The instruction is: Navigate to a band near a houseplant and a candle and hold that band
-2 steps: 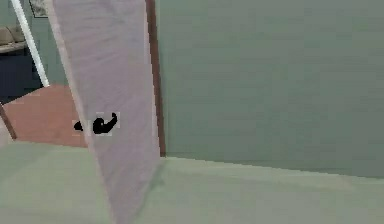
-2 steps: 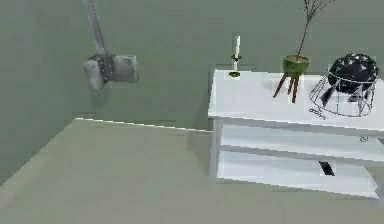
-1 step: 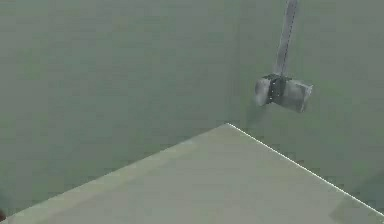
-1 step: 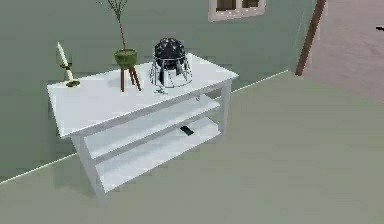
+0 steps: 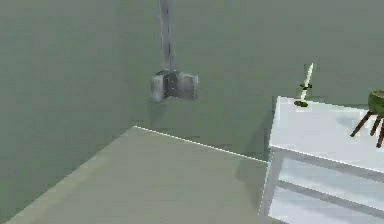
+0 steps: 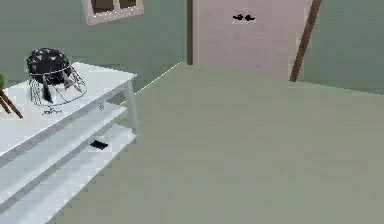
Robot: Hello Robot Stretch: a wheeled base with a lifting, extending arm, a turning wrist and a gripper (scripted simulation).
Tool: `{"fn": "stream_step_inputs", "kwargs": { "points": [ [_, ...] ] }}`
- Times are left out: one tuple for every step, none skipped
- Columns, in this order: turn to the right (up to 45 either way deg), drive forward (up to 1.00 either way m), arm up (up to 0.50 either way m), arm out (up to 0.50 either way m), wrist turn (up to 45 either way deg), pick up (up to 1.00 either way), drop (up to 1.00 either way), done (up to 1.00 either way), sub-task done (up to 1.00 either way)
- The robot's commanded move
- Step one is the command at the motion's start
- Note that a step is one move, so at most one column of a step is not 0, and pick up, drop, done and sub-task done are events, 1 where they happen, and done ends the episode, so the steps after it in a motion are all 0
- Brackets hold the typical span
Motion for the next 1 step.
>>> {"fn": "stream_step_inputs", "kwargs": {
  "points": [
    [0.0, 0.75, 0.00, 0.00, 0.0, 0.00, 0.00, 0.00, 0.00]
  ]
}}
